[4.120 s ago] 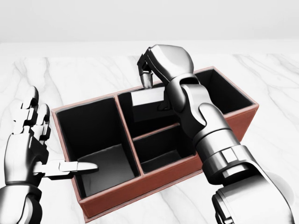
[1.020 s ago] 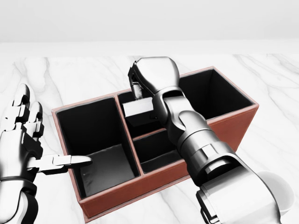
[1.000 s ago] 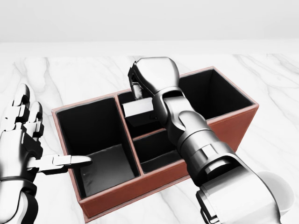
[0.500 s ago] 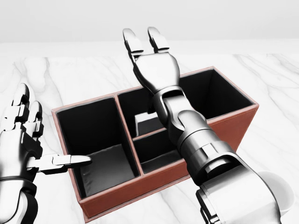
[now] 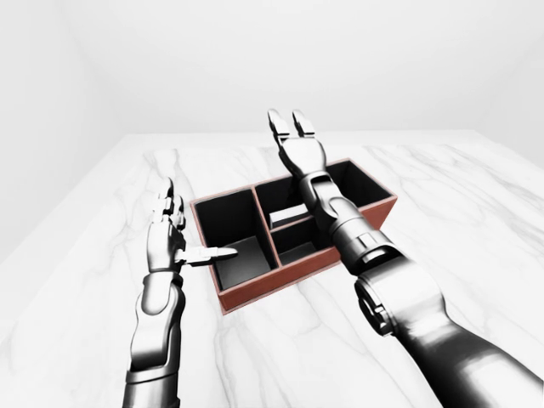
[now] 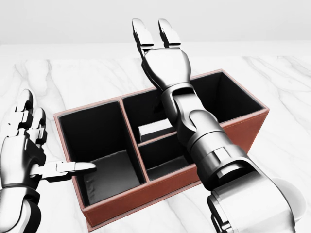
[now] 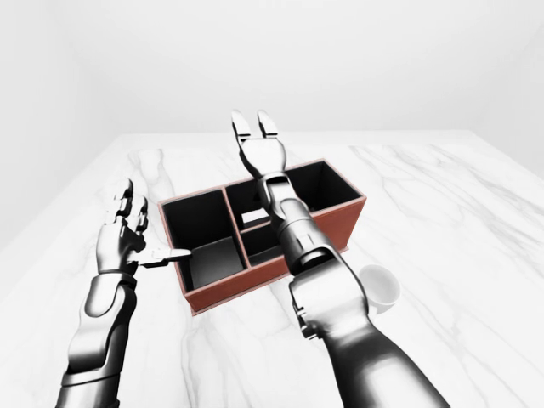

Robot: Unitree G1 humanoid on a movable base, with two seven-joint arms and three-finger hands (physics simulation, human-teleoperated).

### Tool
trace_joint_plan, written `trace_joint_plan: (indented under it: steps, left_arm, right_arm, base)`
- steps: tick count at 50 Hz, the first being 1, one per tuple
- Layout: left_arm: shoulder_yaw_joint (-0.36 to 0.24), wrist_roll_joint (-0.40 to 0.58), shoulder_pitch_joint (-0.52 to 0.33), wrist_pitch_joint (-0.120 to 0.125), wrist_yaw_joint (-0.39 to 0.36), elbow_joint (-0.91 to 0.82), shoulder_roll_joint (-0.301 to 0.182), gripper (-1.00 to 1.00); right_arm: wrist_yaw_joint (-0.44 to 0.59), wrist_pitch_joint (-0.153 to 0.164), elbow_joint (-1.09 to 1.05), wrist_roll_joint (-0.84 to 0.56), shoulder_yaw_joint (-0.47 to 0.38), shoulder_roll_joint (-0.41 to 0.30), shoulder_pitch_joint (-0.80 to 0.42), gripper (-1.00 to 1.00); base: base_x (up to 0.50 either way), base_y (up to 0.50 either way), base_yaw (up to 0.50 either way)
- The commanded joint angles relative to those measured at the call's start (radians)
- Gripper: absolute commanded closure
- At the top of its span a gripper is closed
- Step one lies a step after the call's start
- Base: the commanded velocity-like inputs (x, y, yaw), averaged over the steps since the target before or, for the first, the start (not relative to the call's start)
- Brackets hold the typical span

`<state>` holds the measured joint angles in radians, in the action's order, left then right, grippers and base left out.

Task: Pick up the book and place it in the front compartment of the caddy.

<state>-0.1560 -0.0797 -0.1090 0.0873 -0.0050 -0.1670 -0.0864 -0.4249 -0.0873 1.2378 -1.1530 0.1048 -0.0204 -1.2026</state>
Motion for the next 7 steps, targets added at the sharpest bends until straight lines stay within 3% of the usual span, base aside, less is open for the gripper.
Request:
trace_joint_plan:
  steps: [1, 7]
  left_arm:
    - [0.003, 0.003, -0.003, 0.0, 0.001, 0.032, 0.001, -1.0]
    - [0.005, 0.002, 0.003, 0.0, 0.001, 0.017, 0.003, -1.0]
  right_arm:
    - [0.031, 0.0, -0.044, 0.049, -0.009, -0.015, 0.007, -1.0]
    - [0.05, 0.0, -0.076, 0.079, -0.015, -0.022, 0.018, -1.0]
  base:
    - [0.0, 0.0, 0.0]
    - [0.0, 0.0, 0.0]
